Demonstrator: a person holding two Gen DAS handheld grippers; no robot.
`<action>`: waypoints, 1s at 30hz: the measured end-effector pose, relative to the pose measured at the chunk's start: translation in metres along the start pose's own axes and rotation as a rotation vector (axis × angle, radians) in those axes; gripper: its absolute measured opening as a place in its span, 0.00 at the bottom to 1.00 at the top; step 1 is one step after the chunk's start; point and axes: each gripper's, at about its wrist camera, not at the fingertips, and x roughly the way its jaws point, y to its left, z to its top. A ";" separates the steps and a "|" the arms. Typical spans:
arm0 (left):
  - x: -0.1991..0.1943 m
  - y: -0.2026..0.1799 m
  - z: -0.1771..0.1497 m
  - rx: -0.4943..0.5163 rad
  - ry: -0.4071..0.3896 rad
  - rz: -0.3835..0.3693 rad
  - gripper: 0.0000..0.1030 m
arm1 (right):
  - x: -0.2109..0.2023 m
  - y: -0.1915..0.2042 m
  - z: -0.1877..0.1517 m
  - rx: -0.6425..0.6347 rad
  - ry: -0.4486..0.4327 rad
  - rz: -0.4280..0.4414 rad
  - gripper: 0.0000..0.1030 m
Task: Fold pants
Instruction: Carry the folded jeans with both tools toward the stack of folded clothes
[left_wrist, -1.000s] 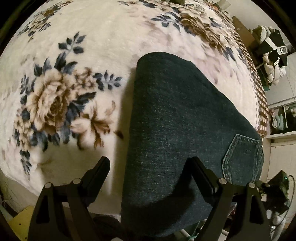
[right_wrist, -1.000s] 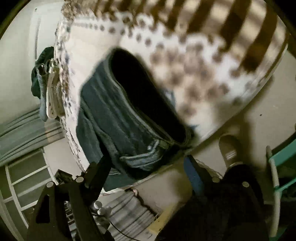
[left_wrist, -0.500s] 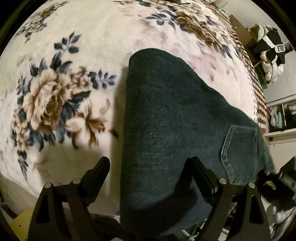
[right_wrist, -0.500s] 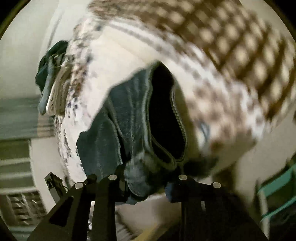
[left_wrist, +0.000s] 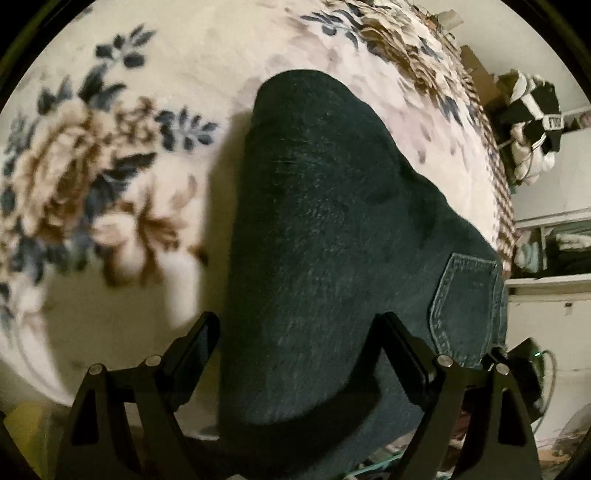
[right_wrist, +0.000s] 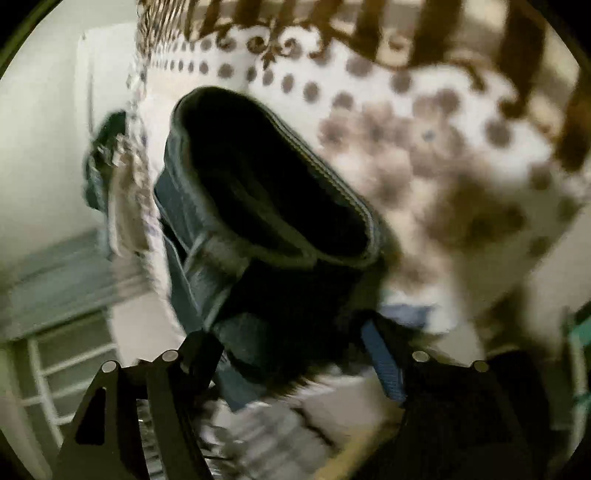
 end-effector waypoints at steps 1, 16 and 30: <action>0.004 0.000 0.002 0.000 -0.004 -0.011 0.85 | 0.001 0.001 0.001 -0.010 -0.006 0.016 0.79; 0.012 -0.006 0.022 0.005 -0.076 -0.067 0.85 | 0.033 0.039 0.021 -0.117 -0.017 0.081 0.43; -0.038 -0.007 0.006 0.057 -0.166 -0.188 0.24 | 0.018 0.080 0.006 -0.150 -0.049 0.067 0.33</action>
